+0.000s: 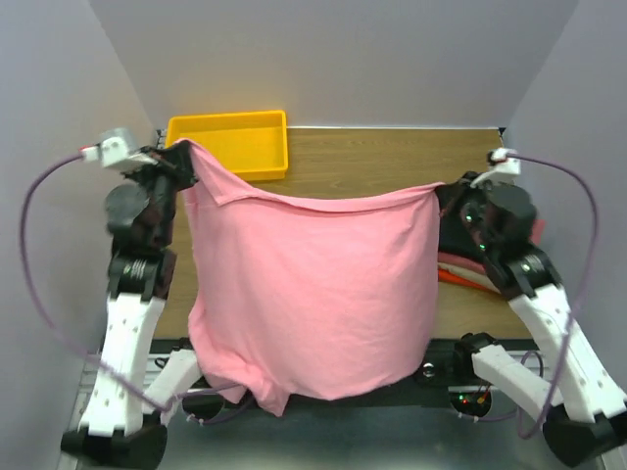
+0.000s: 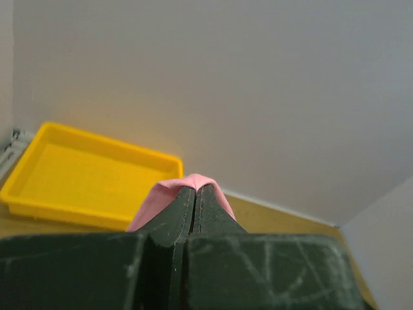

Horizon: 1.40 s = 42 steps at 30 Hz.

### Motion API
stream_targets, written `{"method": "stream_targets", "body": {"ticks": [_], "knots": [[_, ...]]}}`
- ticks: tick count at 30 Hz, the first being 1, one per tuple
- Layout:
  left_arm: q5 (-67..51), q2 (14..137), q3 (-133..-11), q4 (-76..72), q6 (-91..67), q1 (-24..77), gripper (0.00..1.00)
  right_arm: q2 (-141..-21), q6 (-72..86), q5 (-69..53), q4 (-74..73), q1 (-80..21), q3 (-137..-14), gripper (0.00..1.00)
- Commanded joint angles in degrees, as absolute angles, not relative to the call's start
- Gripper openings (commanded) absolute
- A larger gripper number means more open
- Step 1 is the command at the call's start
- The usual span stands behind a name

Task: Fold and stack the t-shirts
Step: Flatten the tshirt out, then fold the tshirt

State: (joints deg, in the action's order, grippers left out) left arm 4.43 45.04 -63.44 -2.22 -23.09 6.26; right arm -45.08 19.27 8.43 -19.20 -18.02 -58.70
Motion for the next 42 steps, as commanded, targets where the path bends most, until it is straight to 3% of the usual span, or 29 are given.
{"method": "stream_targets", "body": {"ticks": [1,6,10,13,20,25,42], "knots": [[3.26,57.54,-56.00,-19.40,-22.94,5.98,0.00,-52.89,20.21,20.90,-5.83,-17.75,-51.08,0.00],[2.02,78.78,-61.77,-24.70,-19.69,5.98,0.00,-72.19,18.90,24.43,2.63,-17.49,-51.22,0.00],[0.36,88.21,-66.88,-24.96,-18.55,5.98,0.00,-81.63,19.86,23.38,5.01,-17.31,-54.92,0.00],[2.27,92.36,-68.64,-25.31,-17.49,5.89,0.00,-90.85,19.95,23.64,5.71,-17.23,-58.26,0.00],[2.46,98.26,-72.60,-22.68,-17.40,5.80,0.00,-96.85,20.83,26.10,5.89,-16.61,-62.84,0.00],[4.48,95.64,-71.37,-18.11,-20.12,5.80,0.00,-94.14,20.13,24.53,5.80,-16.44,-61.44,0.00],[5.36,67.68,-42.82,-3.61,-38.67,6.15,0.00,-82.09,20.74,16.70,-5.35,-16.44,-55.55,0.00]]}}
